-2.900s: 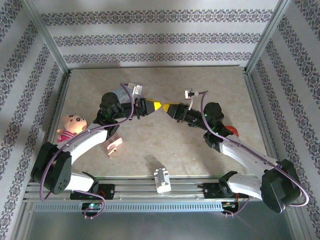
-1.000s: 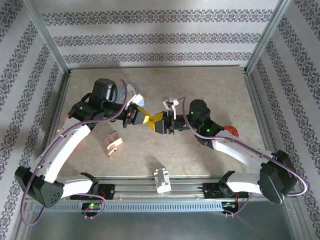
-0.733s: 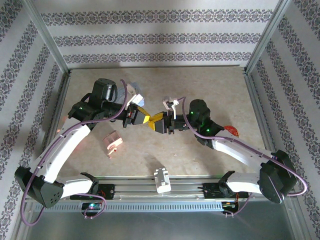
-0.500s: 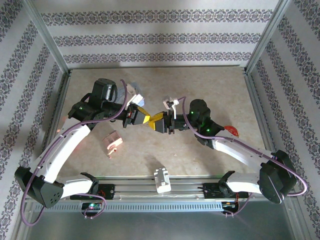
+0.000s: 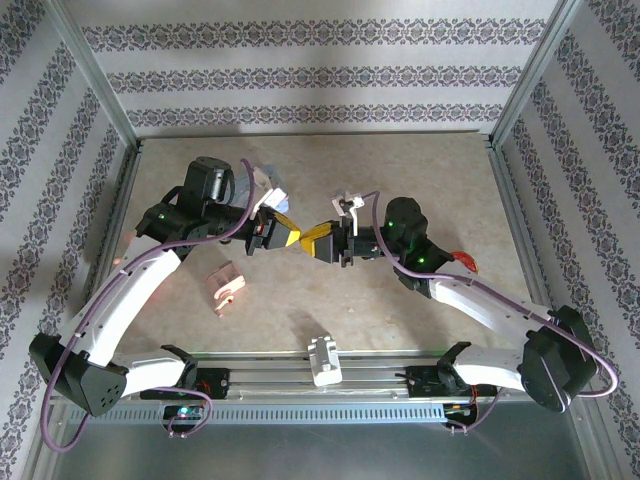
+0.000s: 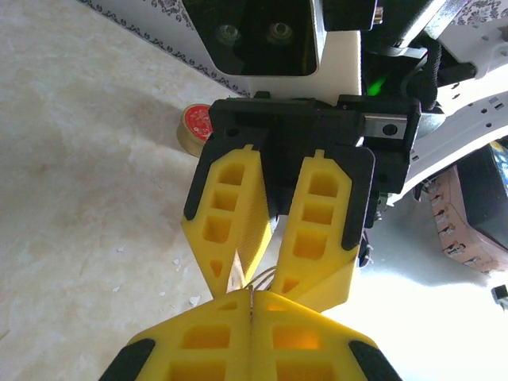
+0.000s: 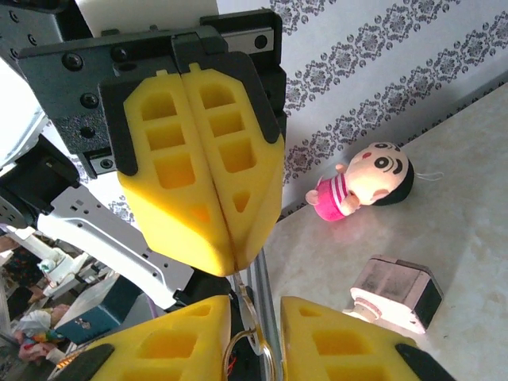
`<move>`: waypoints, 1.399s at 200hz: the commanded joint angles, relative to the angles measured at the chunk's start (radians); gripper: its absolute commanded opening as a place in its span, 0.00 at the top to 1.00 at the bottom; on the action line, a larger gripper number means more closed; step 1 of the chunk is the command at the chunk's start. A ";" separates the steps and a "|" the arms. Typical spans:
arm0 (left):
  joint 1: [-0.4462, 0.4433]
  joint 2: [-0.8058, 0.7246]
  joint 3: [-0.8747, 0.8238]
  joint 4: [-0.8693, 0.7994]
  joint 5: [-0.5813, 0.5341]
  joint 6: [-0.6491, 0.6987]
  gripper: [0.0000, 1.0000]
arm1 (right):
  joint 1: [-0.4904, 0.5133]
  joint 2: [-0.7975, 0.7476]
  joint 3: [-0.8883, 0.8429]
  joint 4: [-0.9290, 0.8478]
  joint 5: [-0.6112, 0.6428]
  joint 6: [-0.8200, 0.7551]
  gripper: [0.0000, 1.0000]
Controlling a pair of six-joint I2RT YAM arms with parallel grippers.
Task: Unlock a padlock with a key
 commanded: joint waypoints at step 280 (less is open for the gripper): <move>-0.035 0.014 -0.354 0.489 -1.164 -0.711 0.01 | -0.085 -0.062 -0.047 -0.384 0.522 0.094 1.00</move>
